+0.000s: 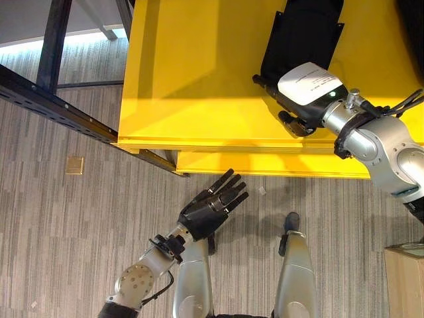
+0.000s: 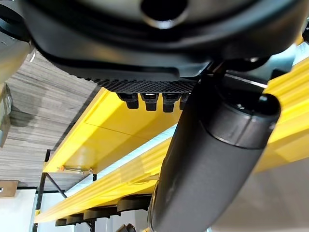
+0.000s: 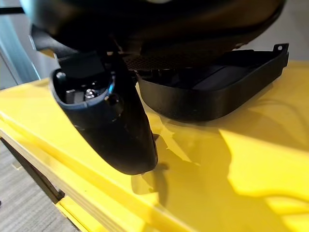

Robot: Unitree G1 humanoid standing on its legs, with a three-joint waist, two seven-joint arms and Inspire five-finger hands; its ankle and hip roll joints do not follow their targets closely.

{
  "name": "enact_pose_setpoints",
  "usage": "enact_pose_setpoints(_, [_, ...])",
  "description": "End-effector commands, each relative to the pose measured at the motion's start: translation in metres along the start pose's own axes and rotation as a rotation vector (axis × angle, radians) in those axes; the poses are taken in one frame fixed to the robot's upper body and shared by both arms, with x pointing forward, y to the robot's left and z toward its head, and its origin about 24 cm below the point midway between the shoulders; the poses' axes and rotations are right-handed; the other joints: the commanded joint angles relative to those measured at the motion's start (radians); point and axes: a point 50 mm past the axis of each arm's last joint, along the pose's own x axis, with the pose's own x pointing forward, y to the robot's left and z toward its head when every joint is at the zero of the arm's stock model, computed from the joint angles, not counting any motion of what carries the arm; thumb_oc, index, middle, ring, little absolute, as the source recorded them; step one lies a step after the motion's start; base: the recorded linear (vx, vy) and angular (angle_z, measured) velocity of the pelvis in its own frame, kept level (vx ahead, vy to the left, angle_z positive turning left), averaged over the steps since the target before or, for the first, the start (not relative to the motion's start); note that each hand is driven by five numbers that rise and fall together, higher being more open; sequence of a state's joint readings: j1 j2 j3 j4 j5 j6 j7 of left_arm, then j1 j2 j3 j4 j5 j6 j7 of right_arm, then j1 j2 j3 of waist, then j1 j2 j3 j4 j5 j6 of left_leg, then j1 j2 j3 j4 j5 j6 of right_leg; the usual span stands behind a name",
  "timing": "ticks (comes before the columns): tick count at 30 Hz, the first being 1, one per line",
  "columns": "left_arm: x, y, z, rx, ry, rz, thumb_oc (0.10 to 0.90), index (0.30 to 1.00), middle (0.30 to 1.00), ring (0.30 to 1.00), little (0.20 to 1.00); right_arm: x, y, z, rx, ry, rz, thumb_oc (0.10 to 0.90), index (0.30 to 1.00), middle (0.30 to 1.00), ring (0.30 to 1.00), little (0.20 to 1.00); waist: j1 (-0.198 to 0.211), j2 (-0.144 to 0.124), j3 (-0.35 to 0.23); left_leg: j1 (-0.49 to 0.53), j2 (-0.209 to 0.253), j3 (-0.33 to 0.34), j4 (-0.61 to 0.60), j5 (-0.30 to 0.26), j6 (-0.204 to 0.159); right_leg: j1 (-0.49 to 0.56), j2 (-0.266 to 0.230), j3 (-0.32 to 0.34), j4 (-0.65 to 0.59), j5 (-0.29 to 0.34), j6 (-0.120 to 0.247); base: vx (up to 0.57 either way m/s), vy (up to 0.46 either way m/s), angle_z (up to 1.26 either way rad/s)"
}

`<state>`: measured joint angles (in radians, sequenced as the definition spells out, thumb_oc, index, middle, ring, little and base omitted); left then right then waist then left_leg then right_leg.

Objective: Move parts from the plastic box to the shelf.

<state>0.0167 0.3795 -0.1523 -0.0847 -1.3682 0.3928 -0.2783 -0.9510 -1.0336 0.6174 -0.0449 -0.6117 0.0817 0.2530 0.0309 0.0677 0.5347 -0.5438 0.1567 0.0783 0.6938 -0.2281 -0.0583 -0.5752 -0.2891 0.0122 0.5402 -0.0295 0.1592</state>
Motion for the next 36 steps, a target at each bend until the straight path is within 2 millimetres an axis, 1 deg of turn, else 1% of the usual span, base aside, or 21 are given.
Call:
enact_pose_setpoints(1, [-0.006,-0.032,0.008,0.054,-0.011,-0.2,0.9,1.0,1.0,1.0,1.0,-0.011,-0.054,-0.028,-0.231,0.109,-0.144,0.9,1.0,1.0,1.0,1.0,0.006,-0.007,-0.015,0.05,-0.045,0.051,-0.084,0.002,0.055,0.063,0.078,-0.065,0.195,-0.238,-0.118,0.0,0.0,0.0])
enact_pose_setpoints(6, [-0.008,-0.03,0.008,0.056,-0.004,-0.197,0.9,1.0,1.0,1.0,1.0,-0.014,-0.06,-0.019,-0.356,0.055,-0.152,0.9,1.0,1.0,1.0,1.0,0.012,-0.011,-0.015,0.048,-0.042,0.049,-0.087,0.005,0.055,0.064,0.08,-0.071,0.194,-0.239,-0.117,0.0,0.0,0.0])
enact_pose_setpoints(11, [-0.009,-0.029,0.008,0.058,0.006,-0.194,0.9,1.0,1.0,1.0,1.0,-0.017,-0.066,-0.01,-0.38,0.036,-0.151,0.9,1.0,1.0,1.0,1.0,0.017,-0.015,-0.015,0.045,-0.04,0.048,-0.087,0.009,0.054,0.062,0.084,-0.074,0.201,-0.242,-0.118,0.0,-0.027,0.0])
enact_pose_setpoints(19, [-0.011,-0.026,0.007,0.065,0.017,-0.191,0.9,1.0,1.0,1.0,1.0,-0.018,-0.064,-0.013,-0.384,0.052,-0.144,0.9,1.0,1.0,1.0,1.0,0.022,-0.019,-0.015,0.037,-0.036,0.044,-0.084,0.012,0.053,0.058,0.088,-0.076,0.208,-0.246,-0.12,-0.01,-0.022,0.0])
enact_pose_setpoints(26, [-0.011,-0.026,0.008,0.063,0.023,-0.192,0.9,1.0,1.0,1.0,1.0,-0.018,-0.066,-0.011,-0.388,0.045,-0.145,0.9,1.0,1.0,1.0,1.0,0.025,-0.022,-0.015,0.035,-0.034,0.041,-0.083,0.016,0.052,0.055,0.09,-0.081,0.221,-0.253,-0.122,0.0,-0.009,0.0])
enact_pose_setpoints(36, [-0.01,-0.026,0.008,0.066,0.023,-0.193,0.9,1.0,1.0,1.0,1.0,-0.018,-0.068,-0.008,-0.407,0.025,-0.157,0.9,1.0,1.0,1.0,1.0,0.033,-0.024,-0.015,0.027,-0.028,0.03,-0.099,0.038,0.042,0.048,0.097,-0.093,0.242,-0.269,-0.13,-0.02,-0.038,0.03])
